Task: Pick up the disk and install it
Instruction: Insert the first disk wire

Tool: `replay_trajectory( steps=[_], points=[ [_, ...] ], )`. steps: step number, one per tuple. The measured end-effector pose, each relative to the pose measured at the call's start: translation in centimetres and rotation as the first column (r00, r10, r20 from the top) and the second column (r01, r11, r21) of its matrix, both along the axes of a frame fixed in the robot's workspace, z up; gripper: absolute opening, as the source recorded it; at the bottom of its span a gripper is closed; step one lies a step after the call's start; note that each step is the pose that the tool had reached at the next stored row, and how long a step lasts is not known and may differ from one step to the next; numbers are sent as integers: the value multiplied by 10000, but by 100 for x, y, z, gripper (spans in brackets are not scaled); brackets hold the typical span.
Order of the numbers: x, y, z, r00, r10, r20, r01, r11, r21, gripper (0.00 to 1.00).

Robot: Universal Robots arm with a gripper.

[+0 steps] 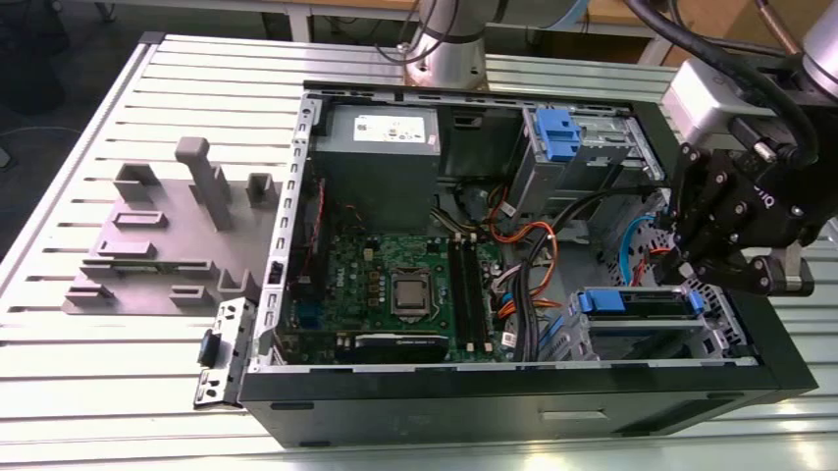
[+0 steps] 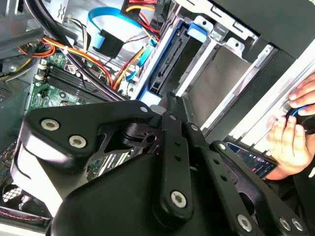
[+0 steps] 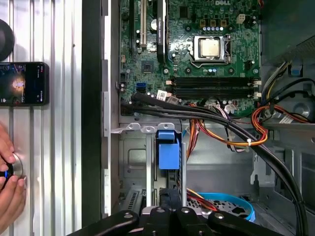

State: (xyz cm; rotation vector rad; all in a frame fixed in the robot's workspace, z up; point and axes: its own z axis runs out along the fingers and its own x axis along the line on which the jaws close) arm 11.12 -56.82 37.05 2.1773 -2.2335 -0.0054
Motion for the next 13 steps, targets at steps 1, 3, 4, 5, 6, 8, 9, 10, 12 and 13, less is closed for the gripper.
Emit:
replay_trajectory(
  steps=[1,3,4,5,6,8,9,10,12,13],
  points=[
    [8,8,1,10000,2,0,-2,10000,-1,11],
    [20,34,1,10000,2,-1,-2,10000,-4,11],
    [25,45,1,10000,2,-2,-2,10000,-5,11],
    [32,56,0,10000,2,-4,-2,10000,-8,11],
    [42,68,1,10000,2,-8,-2,10000,-17,11],
    [67,88,1,10000,1,-18,-1,10000,-27,11],
    [82,96,0,10000,1,-24,-1,10000,-28,11],
    [98,104,0,10000,1,-27,-2,10000,-28,11],
    [132,119,0,10000,2,-33,-2,10000,-29,11],
    [151,127,-2,10000,1,-36,-1,10000,-29,11]
  ],
)
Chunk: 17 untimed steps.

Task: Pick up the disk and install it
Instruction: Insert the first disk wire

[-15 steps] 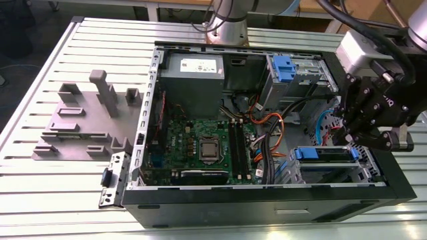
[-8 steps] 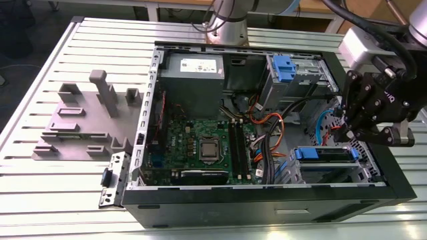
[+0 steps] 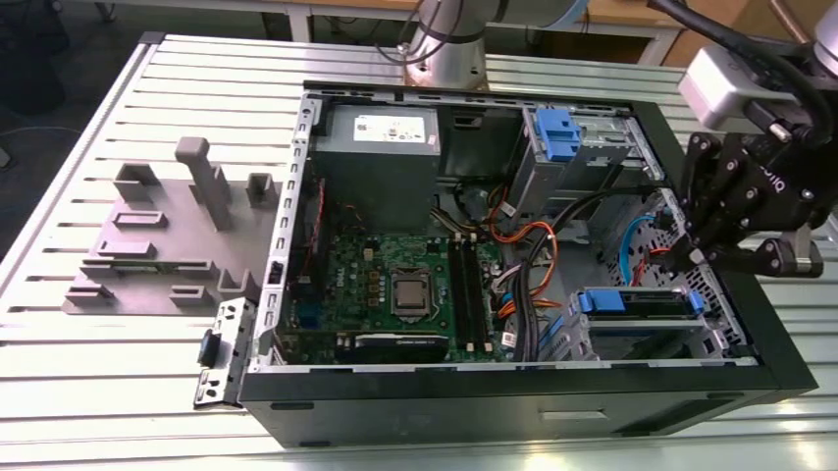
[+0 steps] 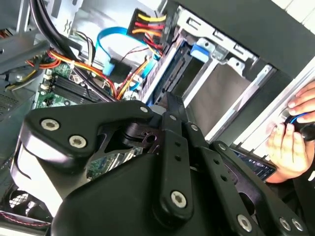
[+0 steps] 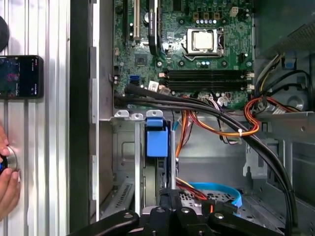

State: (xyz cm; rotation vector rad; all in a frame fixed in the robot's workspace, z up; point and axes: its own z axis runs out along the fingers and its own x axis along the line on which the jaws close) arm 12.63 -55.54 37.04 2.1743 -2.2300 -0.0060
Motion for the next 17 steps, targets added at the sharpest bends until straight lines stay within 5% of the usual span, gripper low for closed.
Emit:
replay_trajectory(
  steps=[10,17],
  points=[
    [167,96,-28,10000,1,-11,-1,10000,1,11],
    [180,133,-29,9999,104,-11,-104,9999,-28,11]
  ],
)
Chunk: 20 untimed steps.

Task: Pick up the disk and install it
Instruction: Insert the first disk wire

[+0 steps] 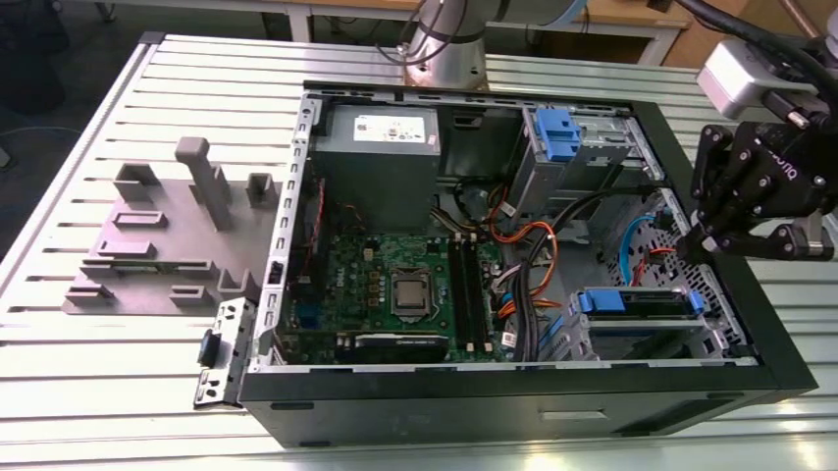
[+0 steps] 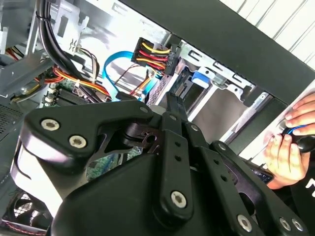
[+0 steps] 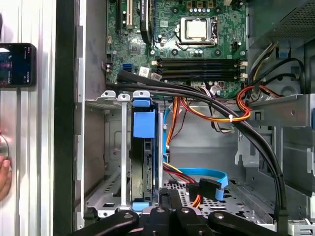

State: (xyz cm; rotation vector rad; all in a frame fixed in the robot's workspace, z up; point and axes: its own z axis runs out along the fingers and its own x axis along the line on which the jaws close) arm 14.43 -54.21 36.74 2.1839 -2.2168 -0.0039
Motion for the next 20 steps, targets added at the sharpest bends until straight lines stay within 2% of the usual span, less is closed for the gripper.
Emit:
replay_trajectory(
  steps=[2,6,8,17,18,19,20],
  points=[
    [6,6,0,10000,13,-13,-13,10000,-54,11],
    [24,16,1,10000,26,-71,-27,9999,-98,11],
    [32,35,0,10000,27,-80,-27,9999,-104,11],
    [90,71,-6,10000,41,-83,-42,9999,-120,11],
    [95,72,-8,10000,49,-83,-50,9999,-121,17],
    [99,72,-11,10000,55,-83,-56,9999,-120,17],
    [103,71,-14,9999,82,-83,-83,9999,-120,24]
  ],
)
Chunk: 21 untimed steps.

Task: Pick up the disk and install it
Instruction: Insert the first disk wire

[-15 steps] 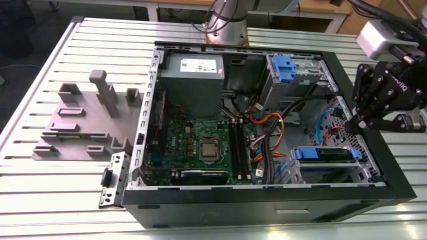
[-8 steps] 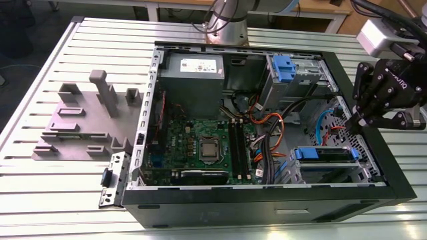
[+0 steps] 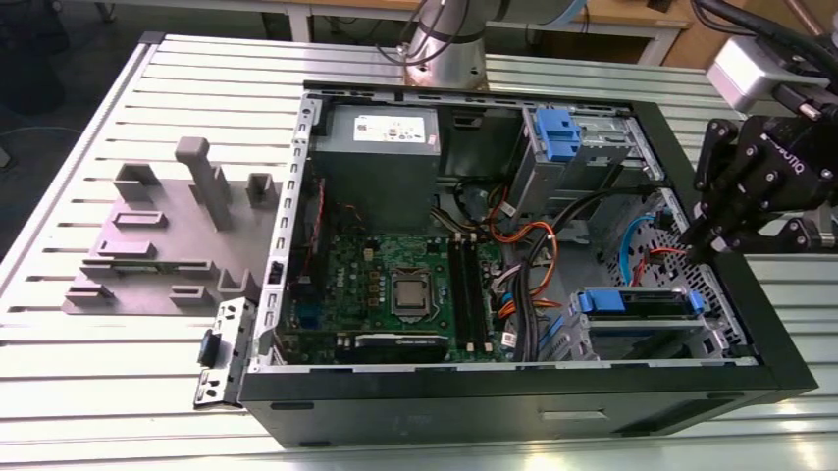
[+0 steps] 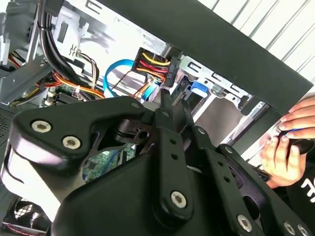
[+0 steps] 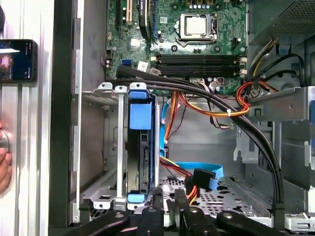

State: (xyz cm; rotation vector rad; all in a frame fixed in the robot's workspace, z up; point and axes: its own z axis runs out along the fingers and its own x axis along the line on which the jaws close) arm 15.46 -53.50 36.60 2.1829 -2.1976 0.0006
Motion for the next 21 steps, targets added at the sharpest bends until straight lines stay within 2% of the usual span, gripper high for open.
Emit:
replay_trajectory(
  steps=[3,4,5,6,7,8,10,11,12,13,14,21],
  points=[
    [2,1,-6,9995,311,0,-311,9995,-2,25],
    [3,0,-7,9991,431,0,-431,9991,-5,31],
    [3,0,-9,9984,558,0,-558,9984,-15,31],
    [3,0,-11,9978,668,-2,-668,9978,-28,37],
    [3,0,-11,9972,751,-5,-751,9972,-68,37],
    [3,0,-10,9967,809,-9,-809,9966,-132,37],
    [3,1,-11,9964,853,-25,-853,9958,-333,37],
    [2,4,-11,9963,856,-39,-857,9952,-478,37],
    [3,15,-11,9963,857,-53,-859,9941,-656,37],
    [3,29,-12,9963,857,-62,-860,9934,-761,37],
    [3,44,-13,9963,858,-67,-861,9930,-803,37],
    [4,114,-34,9952,975,-85,-979,9919,-805,37]
  ],
)
